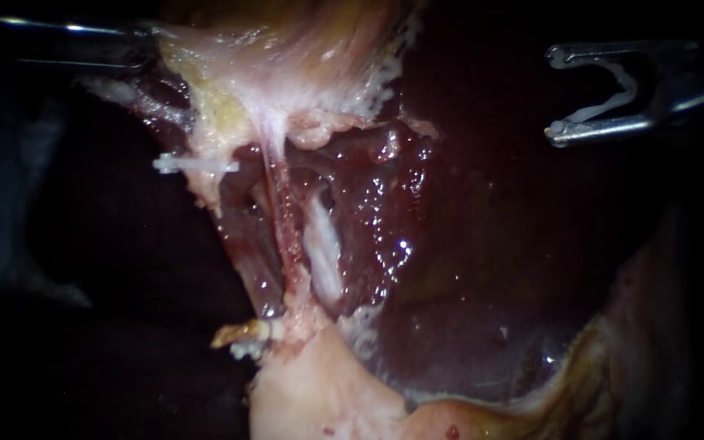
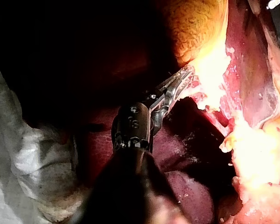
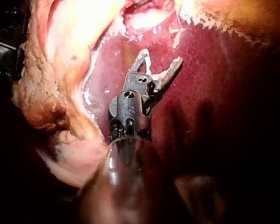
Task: Clipping first clip right tube
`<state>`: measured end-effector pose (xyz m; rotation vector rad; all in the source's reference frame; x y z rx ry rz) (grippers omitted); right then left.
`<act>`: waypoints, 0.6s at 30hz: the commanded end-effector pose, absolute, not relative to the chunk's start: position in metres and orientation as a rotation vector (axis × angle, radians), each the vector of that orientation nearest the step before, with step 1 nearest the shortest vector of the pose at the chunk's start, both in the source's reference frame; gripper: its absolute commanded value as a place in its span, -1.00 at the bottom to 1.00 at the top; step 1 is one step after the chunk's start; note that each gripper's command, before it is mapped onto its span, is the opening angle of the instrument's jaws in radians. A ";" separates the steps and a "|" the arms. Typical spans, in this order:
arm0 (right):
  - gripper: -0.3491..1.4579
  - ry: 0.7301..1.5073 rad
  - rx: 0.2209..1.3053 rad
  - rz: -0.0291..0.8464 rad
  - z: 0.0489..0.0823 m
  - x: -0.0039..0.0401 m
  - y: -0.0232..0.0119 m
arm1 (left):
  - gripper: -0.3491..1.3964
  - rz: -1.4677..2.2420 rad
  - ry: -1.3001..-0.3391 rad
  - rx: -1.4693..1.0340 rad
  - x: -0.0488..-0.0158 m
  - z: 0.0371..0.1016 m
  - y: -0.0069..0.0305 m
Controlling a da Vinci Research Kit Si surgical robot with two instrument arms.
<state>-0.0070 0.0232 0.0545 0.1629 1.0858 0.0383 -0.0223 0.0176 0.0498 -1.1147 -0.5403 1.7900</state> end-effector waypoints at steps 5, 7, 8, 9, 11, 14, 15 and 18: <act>-0.06 1.106 0.182 0.014 0.0542 -0.0055 0.0213 | -1.00 1.790 -0.533 -1.113 -0.0227 0.0502 0.0174; -0.06 1.113 0.208 0.016 0.0542 -0.0043 0.0202 | -1.00 1.790 -0.533 -1.113 -0.0227 0.0502 0.0174; -0.06 1.115 0.217 0.015 0.0543 -0.0038 0.0197 | -1.00 1.790 -0.533 -1.113 -0.0227 0.0502 0.0174; -0.06 1.116 0.226 0.013 0.0543 -0.0032 0.0192 | -1.00 1.790 -0.533 -1.113 -0.0227 0.0502 0.0174; -0.06 1.121 0.253 0.018 0.0548 -0.0018 0.0179 | -1.00 1.790 -0.533 -1.113 -0.0227 0.0502 0.0174; -0.06 1.121 0.291 0.028 0.0558 0.0003 0.0160 | -1.00 1.790 -0.533 -1.113 -0.0227 0.0502 0.0174; -0.06 1.122 0.303 0.037 0.0562 0.0010 0.0155 | -1.00 1.790 -0.533 -1.113 -0.0227 0.0502 0.0174; -0.06 1.124 0.340 0.059 0.0577 0.0029 0.0137 | -1.00 1.790 -0.533 -1.113 -0.0227 0.0502 0.0174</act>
